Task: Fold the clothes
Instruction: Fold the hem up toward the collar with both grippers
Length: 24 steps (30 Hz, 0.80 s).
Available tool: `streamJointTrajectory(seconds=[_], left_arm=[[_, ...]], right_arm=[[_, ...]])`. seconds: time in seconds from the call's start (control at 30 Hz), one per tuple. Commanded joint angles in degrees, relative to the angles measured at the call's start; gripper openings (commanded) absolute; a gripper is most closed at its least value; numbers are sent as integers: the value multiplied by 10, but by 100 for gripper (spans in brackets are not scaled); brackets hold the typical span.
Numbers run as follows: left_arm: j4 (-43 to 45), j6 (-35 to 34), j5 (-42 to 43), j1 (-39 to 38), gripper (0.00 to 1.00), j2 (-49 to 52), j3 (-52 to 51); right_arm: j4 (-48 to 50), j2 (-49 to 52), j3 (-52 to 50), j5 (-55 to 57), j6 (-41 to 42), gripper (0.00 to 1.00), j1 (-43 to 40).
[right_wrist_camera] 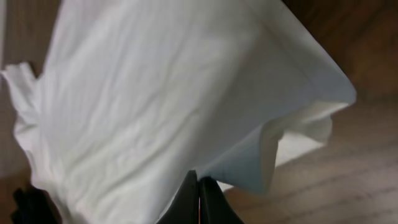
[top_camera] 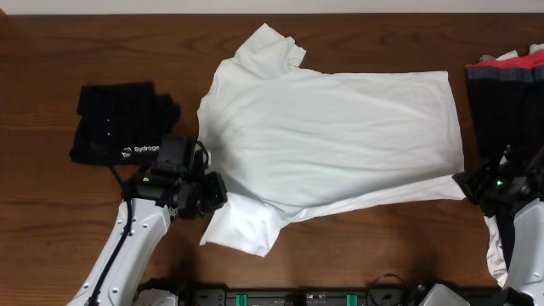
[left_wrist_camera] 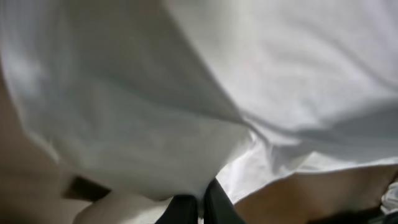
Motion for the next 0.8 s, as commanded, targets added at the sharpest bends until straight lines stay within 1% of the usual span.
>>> streamJointTrajectory(seconds=[0.0, 0.43, 0.67, 0.77], left_arm=[[26, 8, -22, 2, 6, 0, 14], [102, 17, -97, 2, 6, 0, 14], [140, 30, -104, 2, 6, 13, 14], [155, 54, -104, 2, 6, 33, 14]], right_arm=[[16, -3, 11, -19, 23, 1, -8], [74, 59, 11, -10, 54, 1, -8], [104, 86, 11, -4, 64, 1, -8], [104, 92, 11, 5, 64, 1, -8]])
